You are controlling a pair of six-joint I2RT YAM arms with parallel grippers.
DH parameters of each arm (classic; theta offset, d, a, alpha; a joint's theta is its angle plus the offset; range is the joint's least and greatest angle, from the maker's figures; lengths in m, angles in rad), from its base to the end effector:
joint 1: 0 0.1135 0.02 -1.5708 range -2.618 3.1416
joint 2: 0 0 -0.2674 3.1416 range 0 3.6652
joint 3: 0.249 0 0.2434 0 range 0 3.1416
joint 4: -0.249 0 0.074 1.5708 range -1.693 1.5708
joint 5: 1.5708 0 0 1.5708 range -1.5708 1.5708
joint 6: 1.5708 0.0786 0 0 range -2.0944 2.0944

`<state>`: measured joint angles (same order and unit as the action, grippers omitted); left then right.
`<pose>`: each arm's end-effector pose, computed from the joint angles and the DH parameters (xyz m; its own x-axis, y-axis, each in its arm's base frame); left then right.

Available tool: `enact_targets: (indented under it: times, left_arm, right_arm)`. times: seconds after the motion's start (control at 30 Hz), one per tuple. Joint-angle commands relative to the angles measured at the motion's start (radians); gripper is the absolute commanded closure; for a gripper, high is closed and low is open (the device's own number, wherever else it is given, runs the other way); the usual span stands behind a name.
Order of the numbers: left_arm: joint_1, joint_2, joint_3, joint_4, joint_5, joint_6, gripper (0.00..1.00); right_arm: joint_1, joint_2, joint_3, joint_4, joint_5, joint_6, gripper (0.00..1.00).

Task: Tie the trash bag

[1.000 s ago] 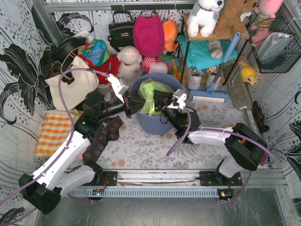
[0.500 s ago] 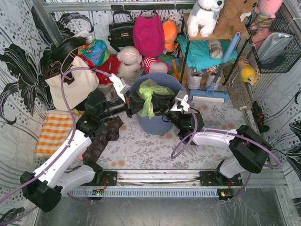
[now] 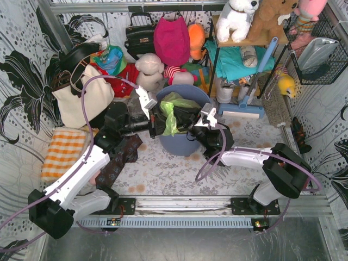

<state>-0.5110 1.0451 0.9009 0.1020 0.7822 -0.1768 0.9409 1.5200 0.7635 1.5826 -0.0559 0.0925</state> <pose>0.1975 -0.1743 0.3648 -0.2053 -0.0279 -0.9783 0.9397 0.2737 -0.2050 0.1864 0.2632 0.3744 0.3547 0.6431 -0.6786 -0.8656 0.5003 0.0217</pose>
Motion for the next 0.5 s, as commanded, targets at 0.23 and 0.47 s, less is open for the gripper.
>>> enact_targets:
  times: [0.23,0.47]
  left_arm:
    - [-0.009,0.04,0.025,0.001,0.192,-0.031,1.0]
    - [-0.014,0.095,0.048,-0.025,0.245,-0.023,1.0]
  right_arm:
    - [-0.001,0.01,0.028,0.119,0.116,-0.038,1.0]
    - [-0.001,0.041,0.053,0.118,0.176,-0.05,1.0]
